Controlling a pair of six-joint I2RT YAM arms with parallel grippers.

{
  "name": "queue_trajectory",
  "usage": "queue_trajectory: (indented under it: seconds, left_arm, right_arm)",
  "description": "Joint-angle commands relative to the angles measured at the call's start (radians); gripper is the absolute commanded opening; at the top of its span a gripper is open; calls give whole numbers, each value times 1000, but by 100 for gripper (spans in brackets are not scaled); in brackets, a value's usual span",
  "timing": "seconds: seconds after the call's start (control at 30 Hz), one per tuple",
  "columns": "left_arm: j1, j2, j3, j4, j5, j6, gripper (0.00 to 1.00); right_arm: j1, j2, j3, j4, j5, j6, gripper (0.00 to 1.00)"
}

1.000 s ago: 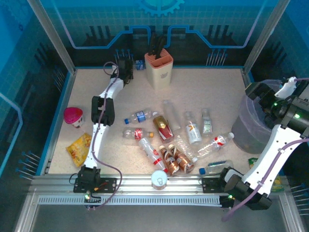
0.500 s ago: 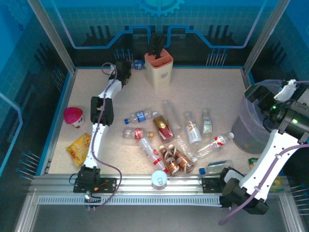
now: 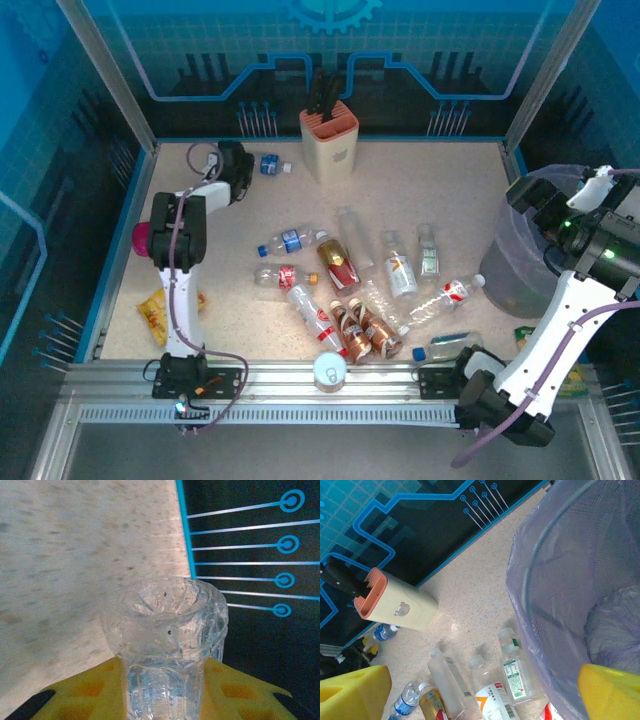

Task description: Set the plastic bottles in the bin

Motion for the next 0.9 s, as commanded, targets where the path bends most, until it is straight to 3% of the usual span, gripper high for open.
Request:
queue_trajectory:
  seconds: [0.0, 0.2, 0.33, 0.53, 0.7, 0.77, 0.87]
  left_arm:
    - [11, -105, -100, 102, 51, 68, 30]
    - [9, -279, -177, 65, 188, 179, 33]
    - [11, -427, -211, -24, 242, 283, 33]
    - [0, -651, -255, -190, 398, 406, 34]
    - [-38, -799, -266, -349, 530, 502, 36]
    - [-67, -857, -289, -387, 564, 518, 36]
    - [-106, -926, -328, -410, 625, 515, 37]
  right_arm:
    - [6, -23, -26, 19, -23, 13, 96]
    - [36, -38, -5, 34, -73, -28, 94]
    - [132, -71, 2, 124, -91, 15, 93]
    - [508, -72, 22, 240, 65, 100, 91]
    - [871, 45, 31, 253, 191, 63, 91]
    - [1001, 126, 38, 258, 195, 22, 92]
    - [1118, 263, 56, 292, 139, -44, 94]
